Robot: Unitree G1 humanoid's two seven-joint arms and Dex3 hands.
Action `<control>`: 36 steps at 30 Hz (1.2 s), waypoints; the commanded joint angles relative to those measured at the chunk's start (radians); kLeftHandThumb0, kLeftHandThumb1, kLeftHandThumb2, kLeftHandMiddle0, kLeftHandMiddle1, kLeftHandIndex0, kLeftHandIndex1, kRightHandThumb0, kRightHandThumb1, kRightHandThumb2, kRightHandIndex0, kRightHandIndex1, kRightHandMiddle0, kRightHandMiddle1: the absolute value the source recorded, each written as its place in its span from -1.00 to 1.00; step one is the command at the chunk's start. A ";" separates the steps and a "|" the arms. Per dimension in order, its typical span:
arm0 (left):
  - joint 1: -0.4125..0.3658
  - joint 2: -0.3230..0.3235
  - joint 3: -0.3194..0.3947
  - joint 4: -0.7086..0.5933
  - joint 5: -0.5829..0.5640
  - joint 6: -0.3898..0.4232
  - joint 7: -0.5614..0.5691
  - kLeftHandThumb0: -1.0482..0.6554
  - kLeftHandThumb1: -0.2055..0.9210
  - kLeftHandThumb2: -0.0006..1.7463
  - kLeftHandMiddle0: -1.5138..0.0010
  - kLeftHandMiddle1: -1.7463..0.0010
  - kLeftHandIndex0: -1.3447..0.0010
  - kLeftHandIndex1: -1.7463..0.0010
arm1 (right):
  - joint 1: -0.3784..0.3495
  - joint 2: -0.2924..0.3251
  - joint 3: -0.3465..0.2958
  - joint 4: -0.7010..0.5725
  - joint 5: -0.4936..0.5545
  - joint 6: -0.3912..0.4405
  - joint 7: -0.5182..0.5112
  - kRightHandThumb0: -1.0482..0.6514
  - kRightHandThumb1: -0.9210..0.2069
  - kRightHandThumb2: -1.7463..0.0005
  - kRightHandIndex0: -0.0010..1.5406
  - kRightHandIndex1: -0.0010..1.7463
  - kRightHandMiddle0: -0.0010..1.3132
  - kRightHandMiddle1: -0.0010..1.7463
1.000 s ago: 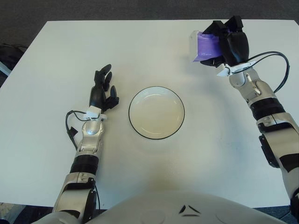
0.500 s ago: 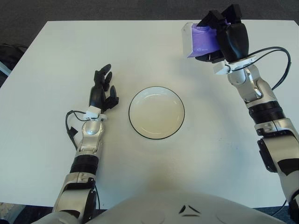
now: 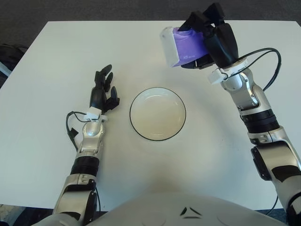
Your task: Put the tissue paper into the plate.
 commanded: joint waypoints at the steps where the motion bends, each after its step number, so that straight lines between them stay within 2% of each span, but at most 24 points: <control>1: 0.111 -0.034 -0.017 0.124 0.024 -0.013 0.003 -0.49 1.00 -0.07 0.51 0.97 1.00 0.10 | 0.069 -0.003 0.017 -0.099 0.061 -0.031 0.089 0.06 -0.04 -0.39 0.71 1.00 0.55 1.00; 6: 0.110 -0.033 -0.017 0.127 0.029 -0.015 0.010 -0.49 1.00 -0.05 0.51 0.96 1.00 0.09 | 0.130 -0.018 0.041 -0.186 0.138 -0.033 0.226 0.09 0.00 -0.43 0.67 1.00 0.51 1.00; 14: 0.115 -0.023 -0.018 0.131 0.037 -0.033 0.008 -0.49 1.00 -0.04 0.49 0.96 1.00 0.05 | 0.126 -0.018 0.072 -0.222 0.151 -0.051 0.380 0.14 0.08 -0.46 0.63 1.00 0.48 1.00; 21: 0.091 -0.006 -0.016 0.198 0.037 -0.026 0.001 -0.55 1.00 -0.04 0.50 0.96 1.00 0.03 | 0.143 -0.009 0.094 -0.259 0.156 -0.062 0.456 0.14 0.09 -0.47 0.61 1.00 0.45 1.00; 29: 0.084 -0.004 -0.016 0.207 0.033 -0.043 0.004 -0.54 1.00 -0.08 0.51 0.96 1.00 0.04 | 0.172 0.003 0.109 -0.298 0.188 -0.078 0.504 0.09 0.01 -0.42 0.58 1.00 0.43 1.00; 36: 0.081 -0.003 -0.015 0.214 0.032 -0.062 0.009 -0.53 1.00 -0.08 0.50 0.96 1.00 0.06 | 0.166 0.001 0.117 -0.306 0.195 -0.083 0.546 0.05 -0.06 -0.39 0.57 1.00 0.42 1.00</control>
